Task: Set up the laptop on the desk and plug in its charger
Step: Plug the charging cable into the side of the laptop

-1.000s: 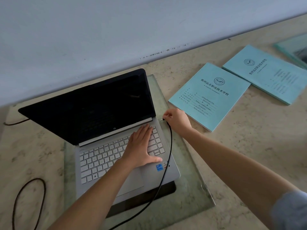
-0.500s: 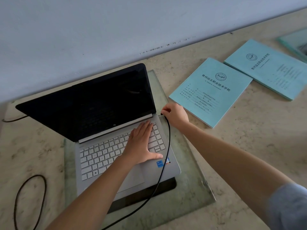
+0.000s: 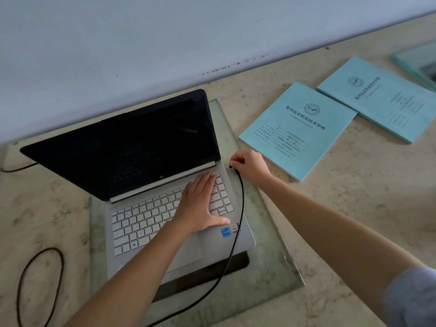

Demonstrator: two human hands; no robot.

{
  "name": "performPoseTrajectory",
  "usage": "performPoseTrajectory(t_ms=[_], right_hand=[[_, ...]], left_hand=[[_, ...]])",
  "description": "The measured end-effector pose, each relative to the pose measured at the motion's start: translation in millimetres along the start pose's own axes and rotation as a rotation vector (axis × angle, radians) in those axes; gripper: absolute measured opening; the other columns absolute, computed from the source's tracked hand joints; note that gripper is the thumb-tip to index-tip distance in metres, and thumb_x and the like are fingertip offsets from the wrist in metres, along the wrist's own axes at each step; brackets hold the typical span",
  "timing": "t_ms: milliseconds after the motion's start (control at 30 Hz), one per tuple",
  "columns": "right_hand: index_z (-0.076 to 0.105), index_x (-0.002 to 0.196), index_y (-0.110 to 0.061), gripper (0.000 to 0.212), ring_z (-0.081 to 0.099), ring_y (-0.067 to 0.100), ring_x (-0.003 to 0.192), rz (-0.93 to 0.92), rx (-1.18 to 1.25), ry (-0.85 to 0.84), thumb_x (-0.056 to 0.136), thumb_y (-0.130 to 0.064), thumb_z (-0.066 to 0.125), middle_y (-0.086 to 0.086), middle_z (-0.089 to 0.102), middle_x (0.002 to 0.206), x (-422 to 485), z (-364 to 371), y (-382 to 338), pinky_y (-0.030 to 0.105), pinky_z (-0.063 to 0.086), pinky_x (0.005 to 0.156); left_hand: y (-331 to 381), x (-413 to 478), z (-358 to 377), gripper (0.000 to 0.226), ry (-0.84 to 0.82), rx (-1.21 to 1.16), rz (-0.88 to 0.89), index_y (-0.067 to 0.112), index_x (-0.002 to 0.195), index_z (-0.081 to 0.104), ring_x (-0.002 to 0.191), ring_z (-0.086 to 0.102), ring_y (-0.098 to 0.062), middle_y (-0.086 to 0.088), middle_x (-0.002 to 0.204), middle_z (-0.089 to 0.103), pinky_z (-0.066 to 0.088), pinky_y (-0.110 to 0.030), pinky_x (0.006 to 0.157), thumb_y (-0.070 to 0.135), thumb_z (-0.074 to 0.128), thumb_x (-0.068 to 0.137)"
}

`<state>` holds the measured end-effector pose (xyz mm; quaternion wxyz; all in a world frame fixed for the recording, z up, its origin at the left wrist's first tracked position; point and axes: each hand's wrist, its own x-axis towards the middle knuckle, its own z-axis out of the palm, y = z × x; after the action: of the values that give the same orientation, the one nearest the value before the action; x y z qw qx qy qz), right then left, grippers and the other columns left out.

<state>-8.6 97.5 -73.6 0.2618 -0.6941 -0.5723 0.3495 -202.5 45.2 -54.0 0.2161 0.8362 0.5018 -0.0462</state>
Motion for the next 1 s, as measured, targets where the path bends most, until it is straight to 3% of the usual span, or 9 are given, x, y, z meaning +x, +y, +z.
performPoseTrajectory(t_ms=[333,533,1000], right_hand=[[0.072,0.09,-0.012,0.011,0.064,0.019,0.086,-0.022,-0.028,-0.05,0.087,-0.018,0.063,0.004,0.072,0.092,-1.1,-3.4,0.0,0.039,0.054,0.083],[0.072,0.097,-0.013,0.016,0.061,0.014,0.083,-0.076,-0.096,-0.138,0.082,-0.015,0.067,0.003,0.071,0.096,-3.0,-10.6,-3.1,0.031,0.054,0.082],[0.07,0.092,-0.018,0.013,0.06,0.019,0.081,-0.018,-0.148,0.01,0.08,-0.012,0.066,0.004,0.065,0.097,-3.0,-0.7,-9.3,0.03,0.05,0.071]], left_hand=[[0.1,-0.7,0.1,0.125,-0.005,0.004,-0.002,0.02,0.15,-0.009,0.146,-0.014,-0.013,0.004,0.16,-0.013,-0.008,-0.036,0.116,0.07,0.066,0.064],[-0.2,-0.9,0.4,0.125,0.003,-0.018,0.004,0.021,0.151,-0.007,0.146,-0.013,-0.013,0.004,0.16,-0.011,-0.007,-0.035,0.116,0.069,0.067,0.063],[-0.5,-0.8,1.0,0.124,0.001,-0.021,0.0,0.022,0.151,-0.008,0.146,-0.014,-0.012,0.006,0.16,-0.012,-0.008,-0.036,0.116,0.068,0.067,0.064]])
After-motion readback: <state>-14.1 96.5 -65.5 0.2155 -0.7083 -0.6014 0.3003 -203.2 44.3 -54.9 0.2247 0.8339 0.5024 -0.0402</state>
